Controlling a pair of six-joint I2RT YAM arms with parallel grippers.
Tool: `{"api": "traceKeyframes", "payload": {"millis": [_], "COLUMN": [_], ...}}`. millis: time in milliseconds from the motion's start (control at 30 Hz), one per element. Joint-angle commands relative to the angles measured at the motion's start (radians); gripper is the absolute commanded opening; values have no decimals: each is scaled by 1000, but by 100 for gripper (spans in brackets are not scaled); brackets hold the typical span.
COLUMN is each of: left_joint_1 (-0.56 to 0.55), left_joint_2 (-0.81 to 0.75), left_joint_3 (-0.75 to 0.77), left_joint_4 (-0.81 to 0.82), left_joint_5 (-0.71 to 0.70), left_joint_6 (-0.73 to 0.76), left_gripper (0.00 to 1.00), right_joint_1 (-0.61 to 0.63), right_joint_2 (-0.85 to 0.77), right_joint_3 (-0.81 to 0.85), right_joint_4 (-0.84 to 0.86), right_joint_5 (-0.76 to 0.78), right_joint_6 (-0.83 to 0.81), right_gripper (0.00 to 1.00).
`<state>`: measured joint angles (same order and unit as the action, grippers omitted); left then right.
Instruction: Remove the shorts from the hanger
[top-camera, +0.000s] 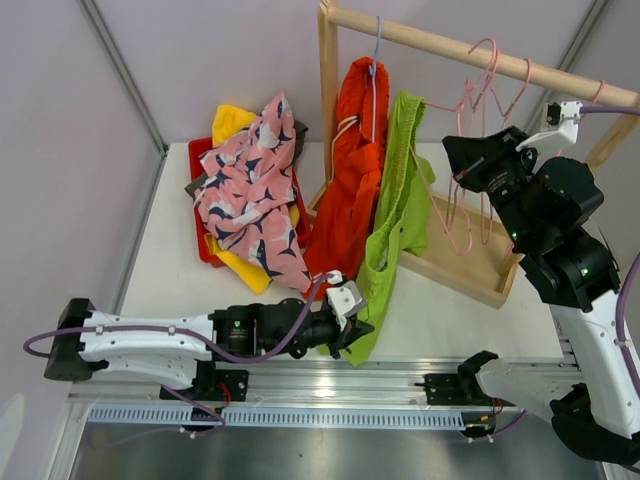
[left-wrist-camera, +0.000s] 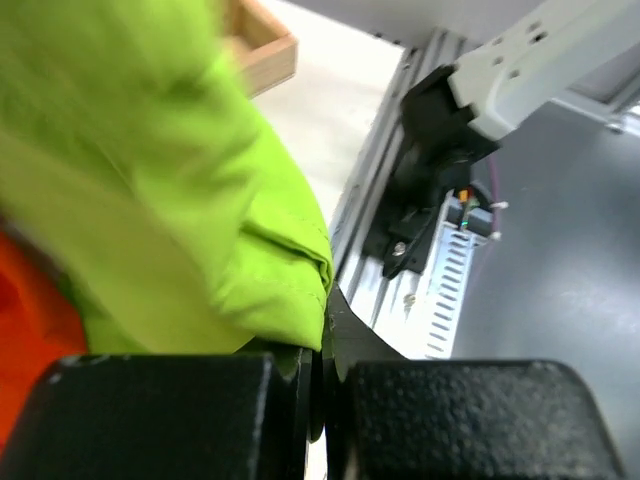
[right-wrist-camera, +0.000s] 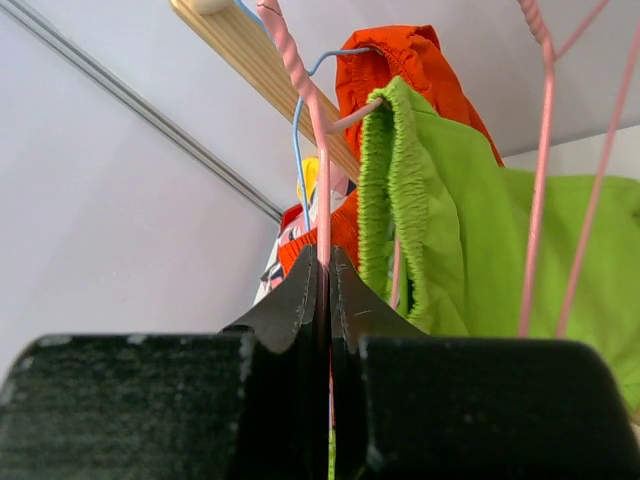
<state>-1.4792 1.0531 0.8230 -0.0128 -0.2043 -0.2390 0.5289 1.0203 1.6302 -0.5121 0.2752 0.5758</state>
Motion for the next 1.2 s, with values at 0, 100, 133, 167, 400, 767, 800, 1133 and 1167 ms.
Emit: {"api": "traceKeyframes", "payload": {"millis": [0,100,133,167,400,767,800,1133,1167], "left_joint_1": [-20,51,77,107,405,441,377,102,105], "left_joint_2": [13,106,166,198,471,423,374,-152,-180], "left_joint_3": [45,189,252,284,735,537,462,389,392], "left_joint_4": [-41,-85,-96,-104,-263,-279,-285,-801,-835], "left_joint_5": [-91,-133,-130,-126,-142,-70,-101,-598,-636], "left_joint_6": [-39,25,38,67,124,55,49,-85,-59], "left_gripper": [0,0,0,0,0,0,0,0,0], "right_joint_1": [-13,-14,-15,-14,-12,-12,-12,-55,-63], "right_joint_2": [-29,-69,-80,-92,-180,-60,-40,202,204], "right_joint_3": [31,-21,-47,-59,-113,26,39,145,122], "right_joint_4": [164,115,97,78,-97,-54,-40,112,132], "right_joint_5": [65,18,6,-16,-106,-61,-54,-21,-21], "right_joint_6": [21,100,122,142,259,167,138,27,30], "right_gripper": [0,0,0,0,0,0,0,0,0]}}
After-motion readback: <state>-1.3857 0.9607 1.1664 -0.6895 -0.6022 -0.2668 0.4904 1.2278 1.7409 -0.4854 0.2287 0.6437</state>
